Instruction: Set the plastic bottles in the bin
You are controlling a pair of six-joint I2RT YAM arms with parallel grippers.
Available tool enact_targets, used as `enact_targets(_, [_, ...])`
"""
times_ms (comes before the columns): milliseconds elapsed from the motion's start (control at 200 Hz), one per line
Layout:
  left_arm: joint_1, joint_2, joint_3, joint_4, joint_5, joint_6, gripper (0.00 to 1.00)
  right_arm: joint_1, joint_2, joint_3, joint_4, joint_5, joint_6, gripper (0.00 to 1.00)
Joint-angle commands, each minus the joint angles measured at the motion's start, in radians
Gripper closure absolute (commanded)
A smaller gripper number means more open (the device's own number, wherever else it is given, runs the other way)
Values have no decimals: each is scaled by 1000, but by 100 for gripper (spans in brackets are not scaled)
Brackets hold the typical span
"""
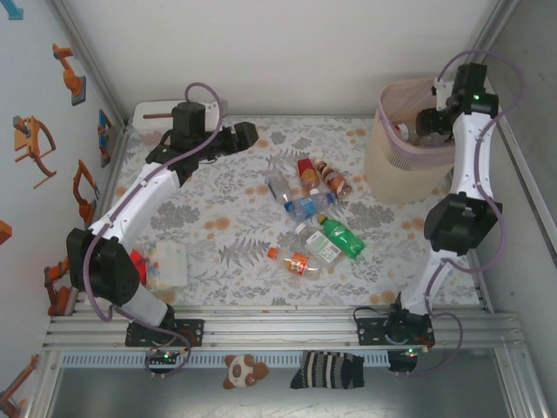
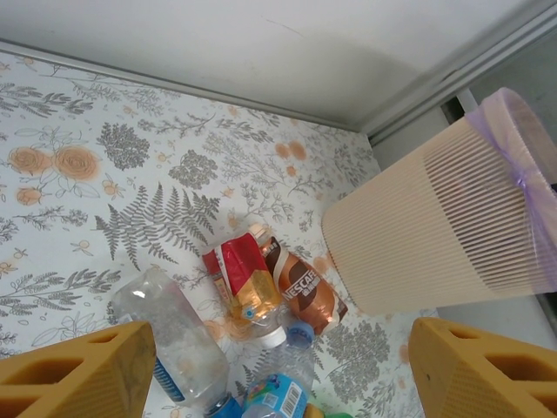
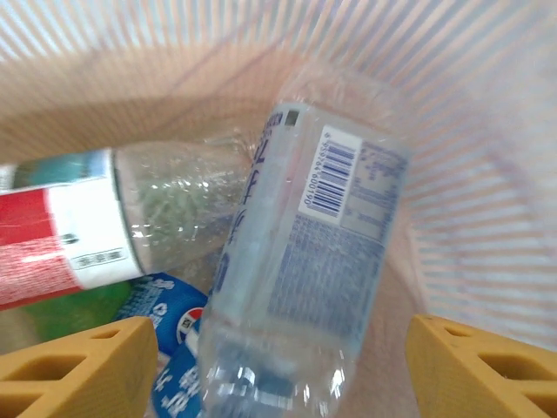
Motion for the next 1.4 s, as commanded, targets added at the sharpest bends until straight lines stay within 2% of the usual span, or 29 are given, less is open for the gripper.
enact_targets(0, [4, -32, -12, -5, 7, -15, 24, -6, -104, -28, 45, -28, 49, 26])
enact_targets(185, [2, -32, -13, -40, 15, -1, 25, -6, -190, -77, 90, -90, 104, 27])
enact_targets(396, [0, -43, -36, -107, 19, 20, 26, -3, -321, -208, 191, -235, 174, 28])
enact_targets(516, [-13, -59, -70, -170, -8, -33, 28, 4, -381, -285, 237, -270, 204, 29])
enact_targets(711, [-42, -94, -210, -205, -42, -279, 30, 34, -451, -372, 296, -282, 229, 30])
enact_targets(976, [-130, -99, -408, -169, -67, -622, 32, 57, -524, -460, 361, -307, 248, 31])
enact_targets(1392, [-275, -82, -554, -156, -103, -1021, 36, 60, -627, -617, 466, -361, 275, 31])
